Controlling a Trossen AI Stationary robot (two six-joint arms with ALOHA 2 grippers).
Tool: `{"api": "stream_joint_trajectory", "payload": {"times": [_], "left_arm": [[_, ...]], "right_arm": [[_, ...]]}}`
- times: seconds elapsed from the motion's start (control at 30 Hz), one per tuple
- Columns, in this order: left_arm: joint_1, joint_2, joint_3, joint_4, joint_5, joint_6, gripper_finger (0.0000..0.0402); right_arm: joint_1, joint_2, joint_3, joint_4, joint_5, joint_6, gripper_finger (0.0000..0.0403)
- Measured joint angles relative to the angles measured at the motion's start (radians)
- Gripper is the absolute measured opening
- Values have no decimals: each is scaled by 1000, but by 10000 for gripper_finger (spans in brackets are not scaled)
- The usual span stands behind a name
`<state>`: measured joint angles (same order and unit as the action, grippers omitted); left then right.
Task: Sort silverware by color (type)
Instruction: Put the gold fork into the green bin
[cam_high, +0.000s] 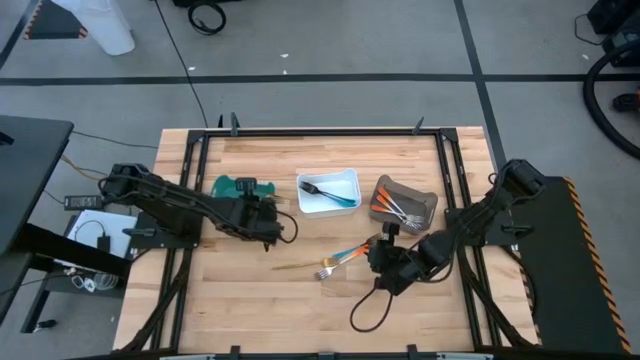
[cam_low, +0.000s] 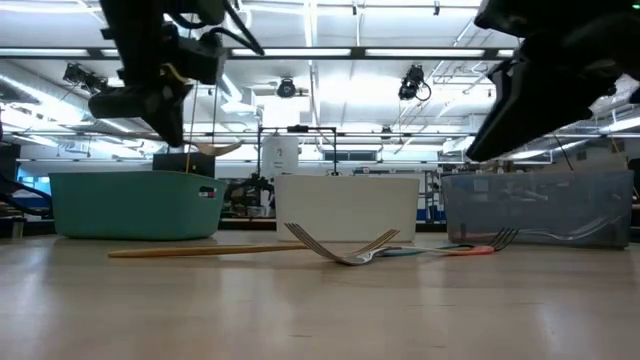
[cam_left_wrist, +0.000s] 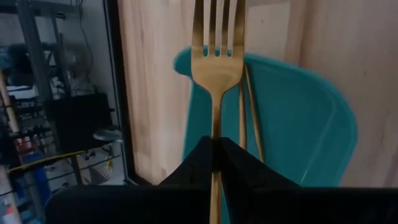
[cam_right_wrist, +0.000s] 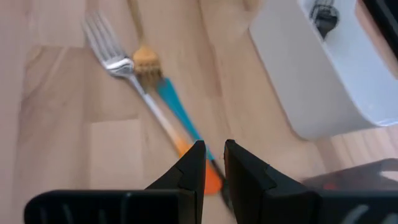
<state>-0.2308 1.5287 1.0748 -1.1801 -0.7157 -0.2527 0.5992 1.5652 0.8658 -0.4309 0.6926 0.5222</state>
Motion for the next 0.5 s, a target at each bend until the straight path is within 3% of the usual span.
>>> {"api": "stream_joint_trajectory", "payload": {"times": [0.2, 0.5], "left_arm": [[39, -102, -54, 42, 6, -9, 24], [55, -347, -233, 381, 32, -46, 24]], "right_arm": [[-51, -32, 0, -12, 2, -35, 66], [-81, -32, 0, 40, 14, -76, 66]]}}
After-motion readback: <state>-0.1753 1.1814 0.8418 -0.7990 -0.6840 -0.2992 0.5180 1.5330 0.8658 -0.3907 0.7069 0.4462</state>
